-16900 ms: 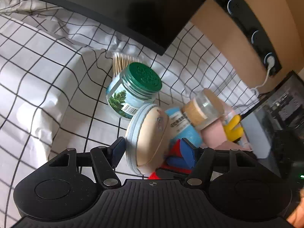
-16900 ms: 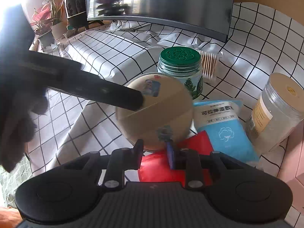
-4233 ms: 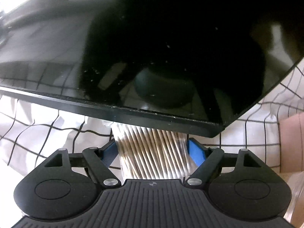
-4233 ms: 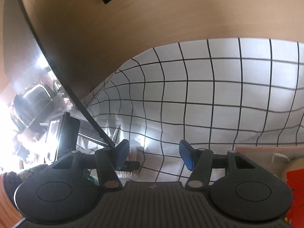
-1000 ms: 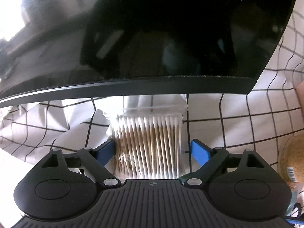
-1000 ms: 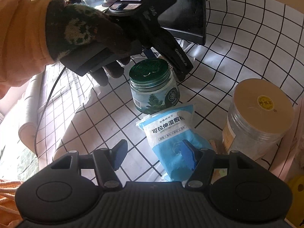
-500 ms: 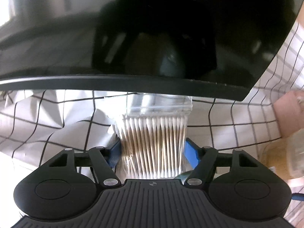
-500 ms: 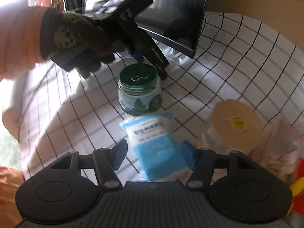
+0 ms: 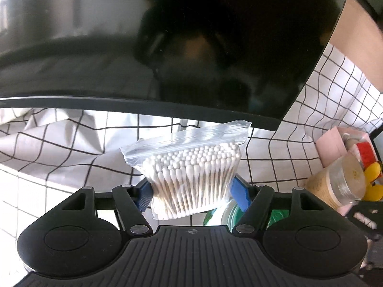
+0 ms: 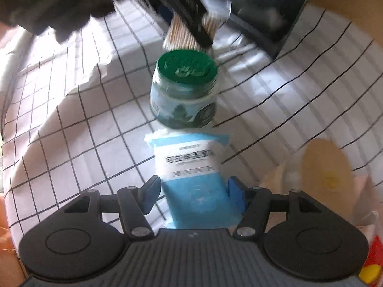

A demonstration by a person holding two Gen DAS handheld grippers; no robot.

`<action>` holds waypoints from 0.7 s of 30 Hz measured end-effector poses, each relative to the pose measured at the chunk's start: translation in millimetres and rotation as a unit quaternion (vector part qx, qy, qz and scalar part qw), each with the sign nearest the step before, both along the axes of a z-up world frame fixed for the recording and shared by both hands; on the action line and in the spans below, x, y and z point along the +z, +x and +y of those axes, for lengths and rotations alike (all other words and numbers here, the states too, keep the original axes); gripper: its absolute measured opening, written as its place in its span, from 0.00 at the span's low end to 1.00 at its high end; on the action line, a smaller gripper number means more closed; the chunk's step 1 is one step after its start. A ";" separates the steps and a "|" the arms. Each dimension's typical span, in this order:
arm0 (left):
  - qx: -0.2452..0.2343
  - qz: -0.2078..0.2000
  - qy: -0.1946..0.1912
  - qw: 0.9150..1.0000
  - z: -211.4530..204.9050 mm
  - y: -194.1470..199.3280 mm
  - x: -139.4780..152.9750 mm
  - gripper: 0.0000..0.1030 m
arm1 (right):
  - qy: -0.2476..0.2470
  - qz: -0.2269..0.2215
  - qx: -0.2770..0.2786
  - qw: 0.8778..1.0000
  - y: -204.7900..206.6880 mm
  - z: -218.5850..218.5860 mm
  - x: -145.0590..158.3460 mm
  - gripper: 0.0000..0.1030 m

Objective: Organize soft objects

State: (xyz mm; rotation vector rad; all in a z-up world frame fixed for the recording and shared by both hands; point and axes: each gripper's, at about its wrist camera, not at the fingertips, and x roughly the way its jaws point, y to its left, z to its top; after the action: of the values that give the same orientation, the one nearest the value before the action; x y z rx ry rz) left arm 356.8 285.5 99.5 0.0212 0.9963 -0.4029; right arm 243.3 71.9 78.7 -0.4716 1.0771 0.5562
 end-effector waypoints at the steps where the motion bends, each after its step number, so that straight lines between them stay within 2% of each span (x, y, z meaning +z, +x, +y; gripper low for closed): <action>1: 0.000 -0.001 0.001 1.000 2.3 -1.8 1.2 0.70 | -0.004 0.005 0.001 1.000 1.3 2.7 -6.1 0.61; 4: 0.002 -0.002 0.000 1.000 9.2 -7.9 3.9 0.70 | -0.015 0.014 -0.015 1.000 2.1 7.8 -17.9 0.59; 5: 0.002 -0.002 0.000 1.000 8.2 -9.1 2.2 0.70 | -0.015 0.012 -0.018 1.000 0.3 8.6 -16.9 0.54; 8: -0.001 0.001 0.002 1.000 15.2 -14.2 6.3 0.70 | 0.001 0.024 -0.022 0.999 -3.7 8.8 -5.9 0.51; 15: -0.012 -0.005 0.011 1.000 26.4 -25.1 33.8 0.70 | 0.021 0.000 -0.059 0.998 -5.2 4.9 53.0 0.50; 21: -0.023 -0.012 0.011 1.000 35.5 -33.9 67.2 0.70 | 0.038 -0.048 -0.111 0.992 11.0 2.0 109.7 0.50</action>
State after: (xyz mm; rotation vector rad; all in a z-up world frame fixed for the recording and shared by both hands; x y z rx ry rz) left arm 322.9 321.0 166.7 0.0680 0.9780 -0.4334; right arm 254.3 73.9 188.4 -0.3034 0.9975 0.3737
